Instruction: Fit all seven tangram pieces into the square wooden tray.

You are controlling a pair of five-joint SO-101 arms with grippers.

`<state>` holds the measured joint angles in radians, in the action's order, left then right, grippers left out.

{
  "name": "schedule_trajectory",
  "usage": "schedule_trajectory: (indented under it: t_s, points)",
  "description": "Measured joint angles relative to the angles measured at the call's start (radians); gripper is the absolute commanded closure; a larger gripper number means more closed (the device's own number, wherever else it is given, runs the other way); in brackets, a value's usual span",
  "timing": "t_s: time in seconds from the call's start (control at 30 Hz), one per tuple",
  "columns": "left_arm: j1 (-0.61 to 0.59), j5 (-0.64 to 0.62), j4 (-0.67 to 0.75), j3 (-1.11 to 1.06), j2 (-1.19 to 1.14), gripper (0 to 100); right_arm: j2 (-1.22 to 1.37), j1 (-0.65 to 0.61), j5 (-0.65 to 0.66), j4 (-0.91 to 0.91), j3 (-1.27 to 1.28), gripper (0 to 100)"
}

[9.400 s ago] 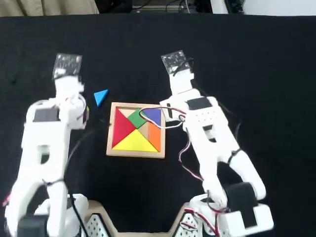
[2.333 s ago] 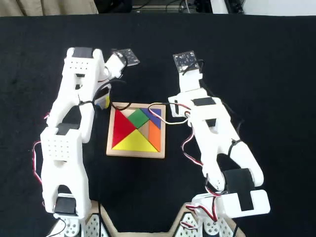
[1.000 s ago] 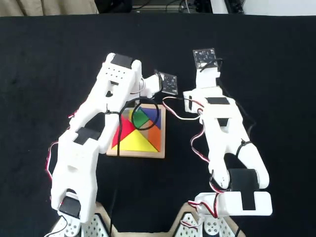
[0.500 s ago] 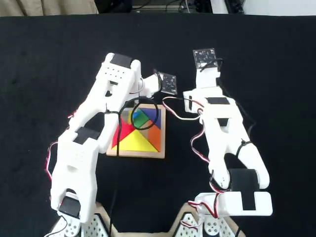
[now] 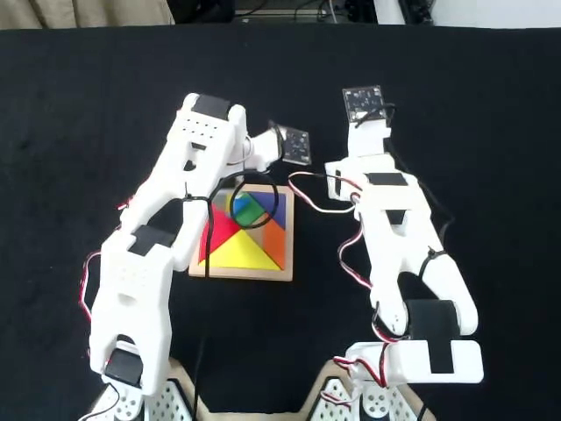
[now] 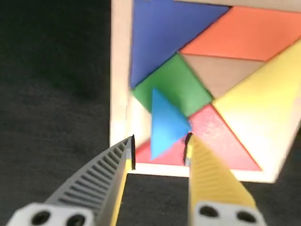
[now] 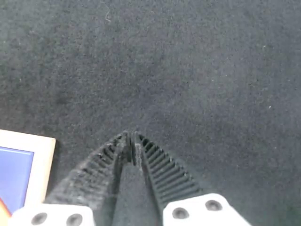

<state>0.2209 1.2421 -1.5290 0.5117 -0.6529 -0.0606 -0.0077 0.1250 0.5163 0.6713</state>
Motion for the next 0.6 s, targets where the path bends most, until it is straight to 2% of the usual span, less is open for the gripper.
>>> schedule_trajectory:
  t_s: [0.17, 0.6]
  points:
    - [0.0, -0.044, 0.064, 0.0, -0.006, 81, 0.0, 0.0, 0.0, 0.0, 0.0, 98.7]
    - [-0.015, -0.048, 0.063, 0.041, -0.069, 81, 0.0, 0.0, 0.0, 0.0, 0.0, 98.7]
